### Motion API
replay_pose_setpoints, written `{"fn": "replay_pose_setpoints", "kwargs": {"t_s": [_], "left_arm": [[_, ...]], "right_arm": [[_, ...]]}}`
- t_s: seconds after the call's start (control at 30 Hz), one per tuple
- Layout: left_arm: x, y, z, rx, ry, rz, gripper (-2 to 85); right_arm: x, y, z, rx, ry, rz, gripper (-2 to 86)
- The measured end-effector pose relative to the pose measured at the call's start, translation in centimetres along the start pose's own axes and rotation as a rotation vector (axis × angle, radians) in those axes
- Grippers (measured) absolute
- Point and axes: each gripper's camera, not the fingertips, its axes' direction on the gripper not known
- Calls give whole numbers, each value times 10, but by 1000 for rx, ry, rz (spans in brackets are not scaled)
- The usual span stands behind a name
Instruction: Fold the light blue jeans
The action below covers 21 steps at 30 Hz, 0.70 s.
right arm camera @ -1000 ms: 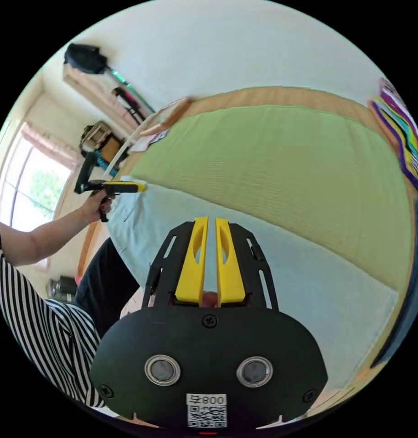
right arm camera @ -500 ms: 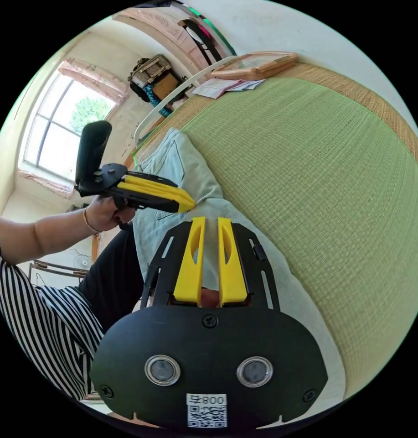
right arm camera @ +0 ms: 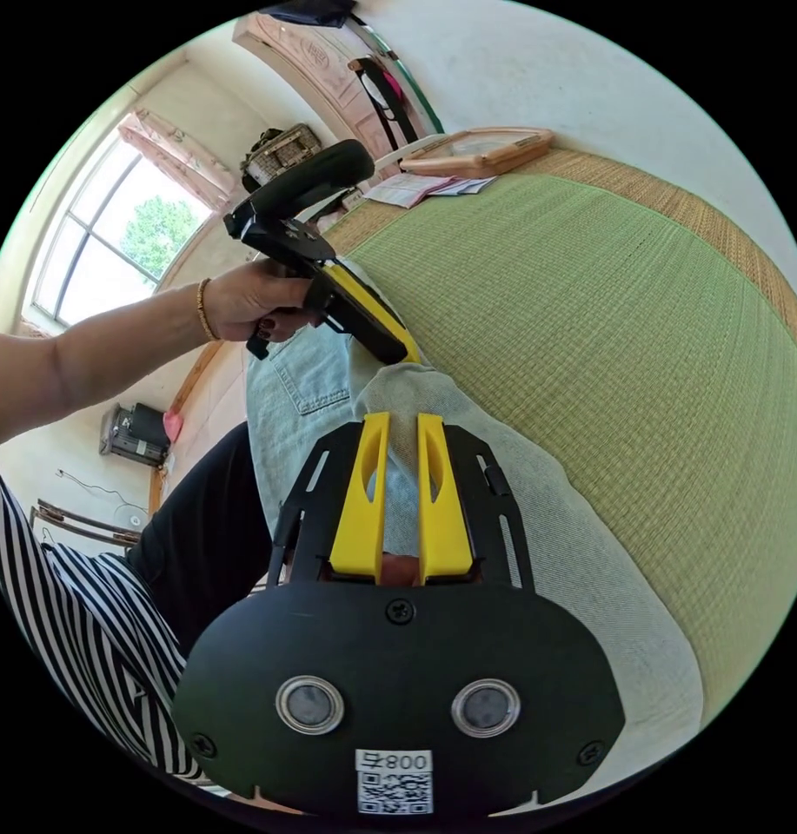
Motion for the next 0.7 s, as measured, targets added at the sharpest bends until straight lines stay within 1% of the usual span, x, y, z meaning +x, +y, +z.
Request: {"fn": "replay_pose_setpoints", "kwargs": {"t_s": [0.13,0.2,0.27,0.33,0.4,0.5,0.53,0.6,0.67,0.7], "left_arm": [[10,33,-32,222,18,16,3],[15,50,-35,233,36,13,2],[17,70,-27,208,70,-1,4],[17,81,-21,201,64,-19,8],[13,86,-23,241,58,-55,15],[6,80,-33,297,58,-69,46],[4,74,-35,290,42,-60,65],[1,64,-30,235,2,-52,73],[-4,55,-13,100,29,-36,59],[-5,56,-10,95,32,-45,51]], "right_arm": [[3,2,-7,5,-5,-4,61],[6,6,-16,24,-17,7,56],[18,8,-33,71,-49,52,56],[29,5,-42,99,-25,82,60],[43,-3,-43,90,-30,101,67],[50,-16,-34,47,-93,82,73],[46,-18,-29,28,-99,63,72],[37,-16,-21,7,-112,33,69],[26,-10,-11,-15,-174,9,63],[24,-9,-7,-25,-192,3,61]]}}
